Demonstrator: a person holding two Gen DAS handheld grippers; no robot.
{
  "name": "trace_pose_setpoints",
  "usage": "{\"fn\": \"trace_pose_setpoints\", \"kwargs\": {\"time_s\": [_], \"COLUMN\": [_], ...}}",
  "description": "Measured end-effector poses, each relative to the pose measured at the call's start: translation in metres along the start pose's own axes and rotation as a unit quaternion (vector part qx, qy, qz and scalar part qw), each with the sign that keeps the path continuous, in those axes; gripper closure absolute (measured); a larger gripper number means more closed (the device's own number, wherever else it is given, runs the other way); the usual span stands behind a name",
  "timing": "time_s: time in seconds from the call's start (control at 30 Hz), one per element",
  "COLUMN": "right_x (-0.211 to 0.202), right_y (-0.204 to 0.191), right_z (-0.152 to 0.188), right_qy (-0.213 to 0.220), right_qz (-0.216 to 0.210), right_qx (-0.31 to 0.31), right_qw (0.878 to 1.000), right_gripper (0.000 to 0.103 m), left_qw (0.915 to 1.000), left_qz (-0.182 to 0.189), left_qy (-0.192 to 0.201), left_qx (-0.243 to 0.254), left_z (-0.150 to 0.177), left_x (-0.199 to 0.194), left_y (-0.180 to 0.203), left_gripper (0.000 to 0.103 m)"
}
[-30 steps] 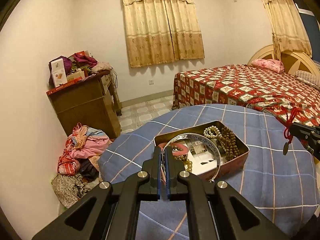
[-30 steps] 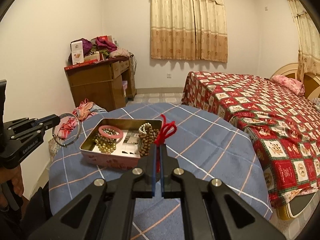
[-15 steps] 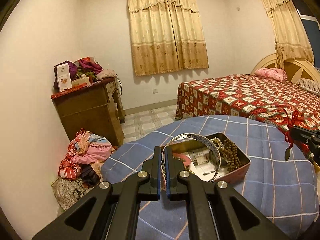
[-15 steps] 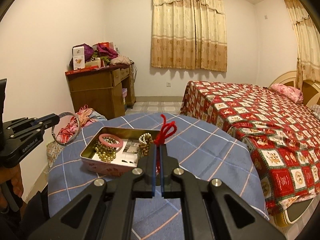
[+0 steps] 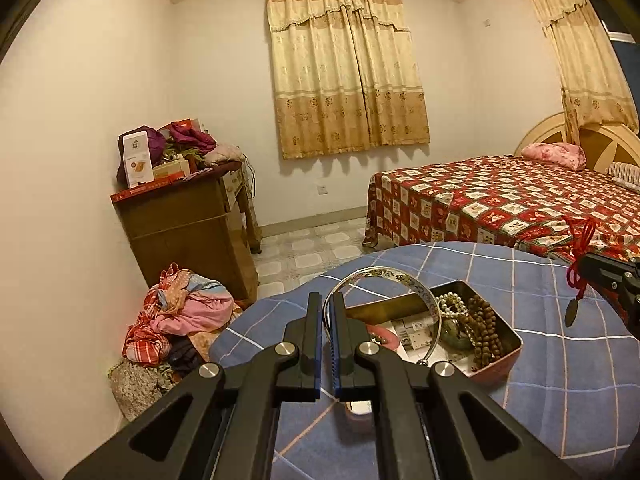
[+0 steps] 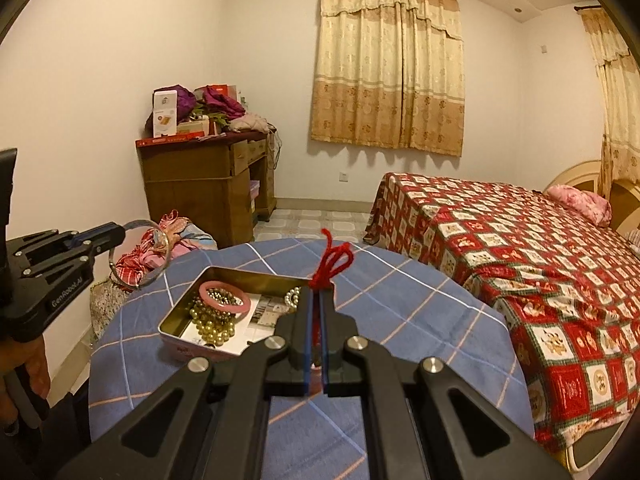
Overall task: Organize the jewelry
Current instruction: 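Carry the silver bangle and red string pendant over the tin with both tools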
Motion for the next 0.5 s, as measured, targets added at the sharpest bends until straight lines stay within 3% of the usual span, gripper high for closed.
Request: {"fn": "trace_pose_setpoints", "kwargs": {"time_s": [0.5], "right_x": [0.033], "right_y": [-0.015], "right_z": [-0.001], "right_qy": [-0.025], "right_qz": [0.003], "right_qx": [-0.02], "right_qw": [0.999], "right_gripper": [0.098], "left_qw": [0.9996], "left_qz": [-0.004], "left_qy": [-0.027], "left_qx": [0.002], "left_z": [0.005], "left_x": [0.035], "left_y": [-0.003], "left_gripper": [0.101]}}
Point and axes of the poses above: each gripper's, at about its wrist camera, not at the fingertips, and x roughly the way its jaws point, y to its right, z to its underside, the point moved 6 cm from there along x, roughly the way its jaws point, and after that the axes turned 13 degrees about x, right-handed, at the moved point
